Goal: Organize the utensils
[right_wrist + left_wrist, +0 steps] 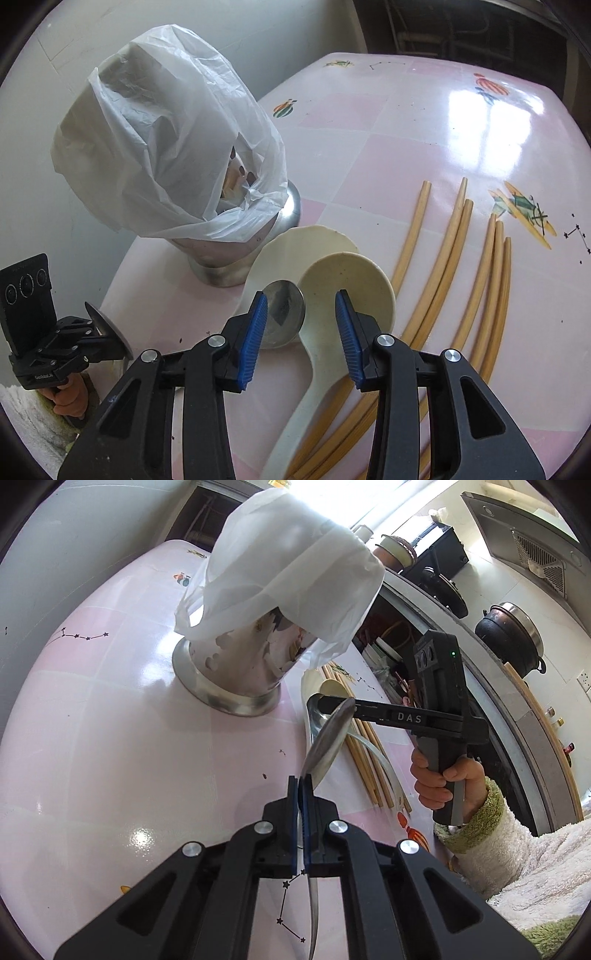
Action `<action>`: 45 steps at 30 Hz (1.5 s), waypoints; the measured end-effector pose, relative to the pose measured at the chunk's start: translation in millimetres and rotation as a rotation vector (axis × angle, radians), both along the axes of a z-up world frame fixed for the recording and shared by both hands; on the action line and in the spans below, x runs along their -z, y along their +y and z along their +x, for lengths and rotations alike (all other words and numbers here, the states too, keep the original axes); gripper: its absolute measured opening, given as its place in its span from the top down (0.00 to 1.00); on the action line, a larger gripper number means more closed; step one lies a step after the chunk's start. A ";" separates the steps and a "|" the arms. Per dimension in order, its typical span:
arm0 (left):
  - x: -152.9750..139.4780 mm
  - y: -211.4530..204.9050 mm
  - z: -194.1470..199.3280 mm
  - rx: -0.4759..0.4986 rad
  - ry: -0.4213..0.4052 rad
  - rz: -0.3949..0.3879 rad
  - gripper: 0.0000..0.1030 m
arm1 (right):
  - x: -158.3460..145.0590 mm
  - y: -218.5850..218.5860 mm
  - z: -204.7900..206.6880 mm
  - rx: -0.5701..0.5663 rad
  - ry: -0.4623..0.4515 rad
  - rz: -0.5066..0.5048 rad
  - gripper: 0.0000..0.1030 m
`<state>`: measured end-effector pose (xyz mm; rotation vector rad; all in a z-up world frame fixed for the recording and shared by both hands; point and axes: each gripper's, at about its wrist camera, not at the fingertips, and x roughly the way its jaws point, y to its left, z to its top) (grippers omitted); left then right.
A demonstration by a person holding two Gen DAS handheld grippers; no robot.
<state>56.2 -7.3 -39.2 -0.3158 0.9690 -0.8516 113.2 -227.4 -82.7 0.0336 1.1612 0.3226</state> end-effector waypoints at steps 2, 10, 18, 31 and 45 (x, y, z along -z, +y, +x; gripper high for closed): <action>-0.2 2.6 -1.0 -0.010 0.000 -0.003 0.99 | 2.8 5.2 1.4 -0.010 0.008 -0.013 0.70; -3.6 8.3 -4.8 -0.048 -0.005 -0.011 0.99 | 3.0 4.8 -3.8 -0.007 0.002 0.011 0.92; -13.9 18.2 -8.9 -0.093 -0.033 -0.027 0.99 | -28.5 7.7 -24.3 0.002 -0.077 0.031 0.98; -50.3 28.7 -21.3 -0.182 -0.132 -0.028 0.99 | -83.9 3.4 -55.6 0.029 -0.215 0.012 1.00; -86.4 26.7 -24.9 -0.257 -0.226 -0.041 0.99 | -119.0 -16.9 -66.5 0.054 -0.291 0.051 1.00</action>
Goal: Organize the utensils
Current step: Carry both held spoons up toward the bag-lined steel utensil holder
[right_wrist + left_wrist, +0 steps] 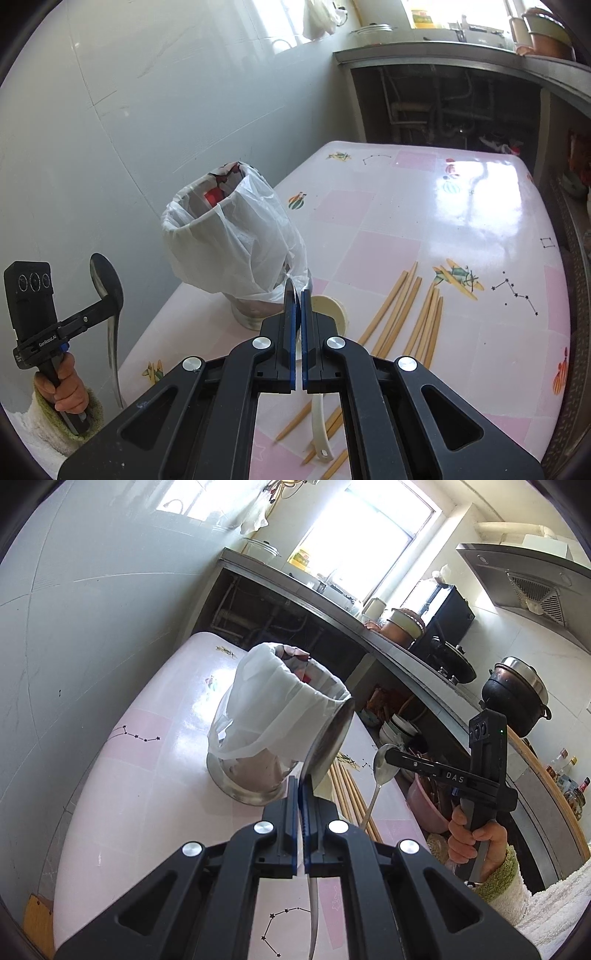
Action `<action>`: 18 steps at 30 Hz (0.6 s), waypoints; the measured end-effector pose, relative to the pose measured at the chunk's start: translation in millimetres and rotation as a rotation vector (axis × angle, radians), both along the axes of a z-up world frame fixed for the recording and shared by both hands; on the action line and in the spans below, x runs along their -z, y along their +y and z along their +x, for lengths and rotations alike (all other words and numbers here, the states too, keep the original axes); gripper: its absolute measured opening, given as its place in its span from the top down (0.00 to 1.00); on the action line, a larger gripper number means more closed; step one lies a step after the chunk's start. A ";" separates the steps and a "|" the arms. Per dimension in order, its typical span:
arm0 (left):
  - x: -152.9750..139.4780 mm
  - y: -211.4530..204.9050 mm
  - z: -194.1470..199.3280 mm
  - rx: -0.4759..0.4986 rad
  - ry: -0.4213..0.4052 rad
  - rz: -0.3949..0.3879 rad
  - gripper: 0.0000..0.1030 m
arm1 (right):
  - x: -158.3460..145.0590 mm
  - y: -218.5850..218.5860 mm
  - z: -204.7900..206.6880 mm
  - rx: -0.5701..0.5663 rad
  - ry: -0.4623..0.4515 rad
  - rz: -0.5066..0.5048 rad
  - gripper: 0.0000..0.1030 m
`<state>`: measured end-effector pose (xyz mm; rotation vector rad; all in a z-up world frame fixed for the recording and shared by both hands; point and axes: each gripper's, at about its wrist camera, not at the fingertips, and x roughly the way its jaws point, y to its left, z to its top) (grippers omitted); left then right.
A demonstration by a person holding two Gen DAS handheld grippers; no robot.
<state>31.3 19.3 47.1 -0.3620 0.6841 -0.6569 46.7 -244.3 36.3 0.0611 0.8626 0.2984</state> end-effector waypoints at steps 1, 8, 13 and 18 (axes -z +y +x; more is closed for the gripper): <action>-2.0 -1.0 0.1 -0.001 -0.004 -0.001 0.99 | -2.0 -1.5 -0.9 0.003 -0.005 0.005 1.00; -23.5 -3.9 1.6 -0.015 -0.059 -0.010 0.99 | -15.7 -6.5 -5.7 0.009 -0.051 0.026 1.00; -48.6 -3.9 5.5 -0.039 -0.123 -0.019 0.99 | -27.2 -9.4 -9.3 0.017 -0.093 0.055 1.00; -74.5 -3.5 12.2 -0.067 -0.184 -0.035 0.99 | -40.5 -10.9 -10.5 0.015 -0.137 0.080 0.99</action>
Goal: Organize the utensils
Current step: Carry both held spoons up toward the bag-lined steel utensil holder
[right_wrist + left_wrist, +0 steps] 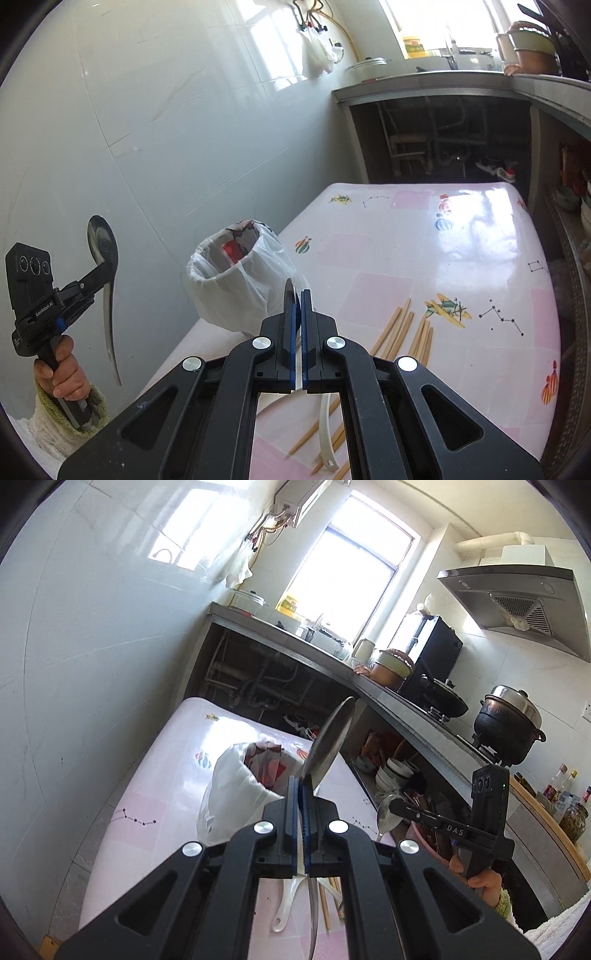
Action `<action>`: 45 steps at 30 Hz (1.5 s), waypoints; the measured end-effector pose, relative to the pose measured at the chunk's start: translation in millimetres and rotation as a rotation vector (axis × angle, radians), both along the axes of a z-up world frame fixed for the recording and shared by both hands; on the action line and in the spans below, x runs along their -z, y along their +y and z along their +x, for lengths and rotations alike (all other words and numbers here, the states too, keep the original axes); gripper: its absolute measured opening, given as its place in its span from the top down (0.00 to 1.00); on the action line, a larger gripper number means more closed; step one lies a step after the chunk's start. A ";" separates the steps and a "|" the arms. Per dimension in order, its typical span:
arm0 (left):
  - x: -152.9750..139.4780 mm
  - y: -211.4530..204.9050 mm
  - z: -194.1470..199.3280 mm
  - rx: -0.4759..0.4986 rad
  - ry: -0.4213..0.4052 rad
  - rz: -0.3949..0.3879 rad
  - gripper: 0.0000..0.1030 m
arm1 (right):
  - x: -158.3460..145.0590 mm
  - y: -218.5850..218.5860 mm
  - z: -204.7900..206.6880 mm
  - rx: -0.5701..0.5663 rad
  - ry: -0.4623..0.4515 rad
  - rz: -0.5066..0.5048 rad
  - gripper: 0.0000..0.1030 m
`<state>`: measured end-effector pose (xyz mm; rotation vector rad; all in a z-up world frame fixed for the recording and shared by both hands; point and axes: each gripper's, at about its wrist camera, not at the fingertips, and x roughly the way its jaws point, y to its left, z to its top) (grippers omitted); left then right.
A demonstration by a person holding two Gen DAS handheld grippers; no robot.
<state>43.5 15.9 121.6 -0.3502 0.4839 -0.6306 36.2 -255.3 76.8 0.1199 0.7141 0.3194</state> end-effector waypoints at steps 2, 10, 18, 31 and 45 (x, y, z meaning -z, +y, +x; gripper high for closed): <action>-9.2 -1.2 3.6 -0.011 -0.020 -0.004 0.99 | -6.0 -0.6 0.5 -0.003 -0.014 0.009 1.00; -31.1 -7.4 16.7 -0.051 -0.058 -0.021 0.99 | -30.6 1.0 7.7 -0.014 -0.053 0.026 1.00; -44.5 -7.5 28.7 -0.084 -0.086 -0.024 0.99 | -44.8 6.1 20.2 -0.032 -0.083 0.030 1.00; -62.7 -2.3 48.6 -0.110 -0.120 -0.053 0.99 | -65.0 14.0 40.3 -0.036 -0.121 0.034 0.99; -64.8 -5.2 69.1 -0.086 -0.131 -0.062 0.99 | -81.0 12.7 54.8 0.001 -0.143 0.080 0.99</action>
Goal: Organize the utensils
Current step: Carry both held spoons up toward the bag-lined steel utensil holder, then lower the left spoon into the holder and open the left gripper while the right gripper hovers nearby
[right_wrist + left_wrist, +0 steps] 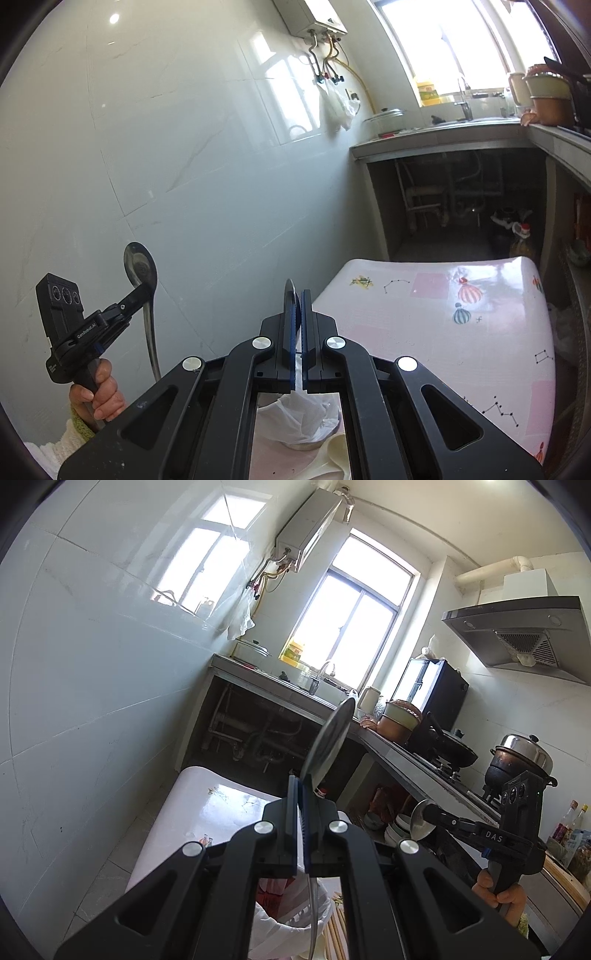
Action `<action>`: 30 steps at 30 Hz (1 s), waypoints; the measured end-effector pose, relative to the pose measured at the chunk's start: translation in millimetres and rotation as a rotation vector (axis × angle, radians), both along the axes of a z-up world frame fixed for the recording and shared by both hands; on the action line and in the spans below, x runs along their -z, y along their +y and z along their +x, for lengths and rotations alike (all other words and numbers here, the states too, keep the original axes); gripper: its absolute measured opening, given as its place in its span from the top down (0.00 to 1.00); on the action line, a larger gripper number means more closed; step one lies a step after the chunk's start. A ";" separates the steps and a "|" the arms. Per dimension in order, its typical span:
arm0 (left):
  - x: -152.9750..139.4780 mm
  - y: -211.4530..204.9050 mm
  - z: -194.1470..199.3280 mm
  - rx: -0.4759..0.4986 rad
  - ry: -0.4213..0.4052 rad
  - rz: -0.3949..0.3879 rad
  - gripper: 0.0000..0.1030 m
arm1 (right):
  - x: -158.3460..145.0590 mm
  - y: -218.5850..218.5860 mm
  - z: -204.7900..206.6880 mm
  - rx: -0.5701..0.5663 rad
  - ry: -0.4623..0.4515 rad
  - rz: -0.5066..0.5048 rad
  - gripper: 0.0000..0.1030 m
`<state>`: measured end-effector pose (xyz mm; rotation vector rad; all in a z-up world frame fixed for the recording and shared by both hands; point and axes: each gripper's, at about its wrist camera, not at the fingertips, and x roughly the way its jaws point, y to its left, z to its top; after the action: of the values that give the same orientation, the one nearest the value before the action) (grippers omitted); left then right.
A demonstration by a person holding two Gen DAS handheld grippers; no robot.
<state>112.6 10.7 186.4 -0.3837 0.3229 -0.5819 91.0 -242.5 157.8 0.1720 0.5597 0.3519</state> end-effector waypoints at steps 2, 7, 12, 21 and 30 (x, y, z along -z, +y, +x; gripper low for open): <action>1.5 -4.8 5.5 0.012 -0.004 0.002 0.99 | 1.5 -2.5 -2.0 0.017 0.010 0.007 0.99; 13.0 -21.6 26.7 0.049 0.019 0.017 0.99 | 8.9 -11.2 -8.7 0.057 0.024 0.000 0.99; 25.2 -34.6 55.8 0.052 0.046 0.035 0.99 | 17.4 -20.1 -6.0 0.080 0.049 0.014 0.99; 60.3 -64.9 93.8 0.023 0.027 0.158 0.99 | 30.0 -27.0 5.8 0.094 0.093 0.012 0.99; 89.5 -78.7 87.7 0.026 -0.025 0.304 0.99 | 42.9 -25.2 12.1 0.087 0.119 0.001 0.99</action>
<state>200.3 -68.1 96.9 -0.0792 0.3862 -0.5524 103.1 -267.7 114.9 0.2190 0.6670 0.2584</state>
